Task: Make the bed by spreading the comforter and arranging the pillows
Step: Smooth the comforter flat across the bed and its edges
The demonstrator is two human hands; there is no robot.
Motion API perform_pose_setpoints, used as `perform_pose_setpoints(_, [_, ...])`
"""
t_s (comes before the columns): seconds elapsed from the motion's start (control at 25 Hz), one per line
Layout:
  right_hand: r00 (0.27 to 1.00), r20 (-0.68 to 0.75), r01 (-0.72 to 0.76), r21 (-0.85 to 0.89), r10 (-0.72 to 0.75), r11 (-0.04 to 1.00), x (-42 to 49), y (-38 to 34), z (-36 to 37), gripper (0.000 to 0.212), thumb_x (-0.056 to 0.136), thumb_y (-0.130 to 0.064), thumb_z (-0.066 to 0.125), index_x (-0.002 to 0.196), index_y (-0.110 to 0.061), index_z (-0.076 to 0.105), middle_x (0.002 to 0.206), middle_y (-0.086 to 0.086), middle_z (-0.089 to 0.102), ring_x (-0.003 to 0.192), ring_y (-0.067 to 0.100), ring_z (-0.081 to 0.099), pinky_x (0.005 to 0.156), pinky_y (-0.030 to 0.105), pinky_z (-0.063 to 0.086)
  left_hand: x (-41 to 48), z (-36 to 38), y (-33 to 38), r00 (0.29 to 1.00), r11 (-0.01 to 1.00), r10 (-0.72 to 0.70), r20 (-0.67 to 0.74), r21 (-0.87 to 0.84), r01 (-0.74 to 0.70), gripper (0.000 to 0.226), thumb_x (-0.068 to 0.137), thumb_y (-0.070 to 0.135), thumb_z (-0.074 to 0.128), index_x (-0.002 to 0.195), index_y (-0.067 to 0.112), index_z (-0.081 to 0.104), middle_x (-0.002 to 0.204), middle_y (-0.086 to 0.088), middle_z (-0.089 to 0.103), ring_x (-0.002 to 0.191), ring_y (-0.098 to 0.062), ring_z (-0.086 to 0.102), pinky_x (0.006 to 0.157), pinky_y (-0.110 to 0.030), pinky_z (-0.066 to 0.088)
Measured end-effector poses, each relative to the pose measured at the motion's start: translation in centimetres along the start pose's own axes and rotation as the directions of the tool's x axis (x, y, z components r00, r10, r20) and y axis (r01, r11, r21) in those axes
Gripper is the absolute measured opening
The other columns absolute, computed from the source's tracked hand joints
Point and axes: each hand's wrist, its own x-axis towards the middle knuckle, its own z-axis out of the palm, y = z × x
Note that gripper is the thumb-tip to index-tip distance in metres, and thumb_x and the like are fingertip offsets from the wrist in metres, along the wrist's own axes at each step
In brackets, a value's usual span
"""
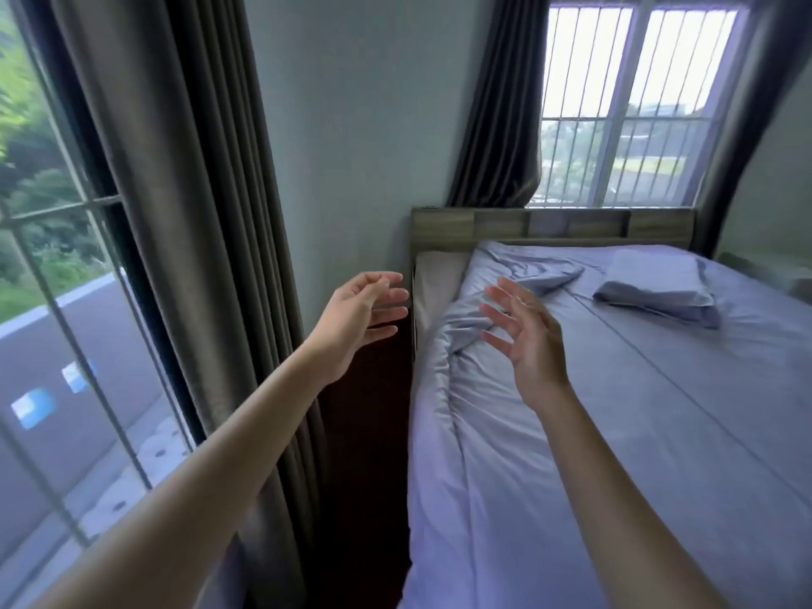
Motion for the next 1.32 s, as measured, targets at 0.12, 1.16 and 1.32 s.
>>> perform_pose_setpoints(0.12, [0.999,-0.049,0.003,-0.012,-0.003,1.000,1.9,2.2,2.6,0.027,0.097,-0.019,0.047,0.118,-0.020,0.064,0.117,0.004,0.069,0.105,0.020,0.066,0.084,0.039,0.053,3.2,-2.9,-0.8,0.999,0.999,-0.037,0.037,0.009,0.036,0.021,0.100,0.021,0.041,0.098,0.025,0.062,0.091,0.005,0.066,0.086,-0.014,0.065,0.085,-0.033,0.051])
perform_pose_setpoints(1.16, [0.914,-0.405,-0.112,-0.251,0.001,0.961,44.9,21.3,0.7,0.026,0.098,-0.021,0.045,0.117,-0.022,0.063,0.116,0.001,0.070,0.107,0.024,0.065,0.085,0.044,0.054,59.2,-6.0,-17.6,0.867,0.933,-0.329,0.374,0.272,0.236,0.029,0.101,0.021,0.040,0.124,0.016,0.056,0.117,-0.006,0.066,0.085,-0.015,0.065,0.072,-0.028,0.048])
perform_pose_setpoints(1.32, [0.869,-0.495,-0.134,-0.263,-0.015,0.955,51.7,25.3,-0.8,0.027,0.098,-0.021,0.047,0.121,-0.020,0.061,0.117,0.005,0.069,0.108,0.026,0.065,0.090,0.047,0.052,68.4,-5.2,-21.4,0.836,0.931,-0.349,0.423,0.256,0.260,0.026,0.101,0.020,0.039,0.119,0.018,0.057,0.112,-0.003,0.067,0.085,-0.015,0.064,0.070,-0.027,0.047])
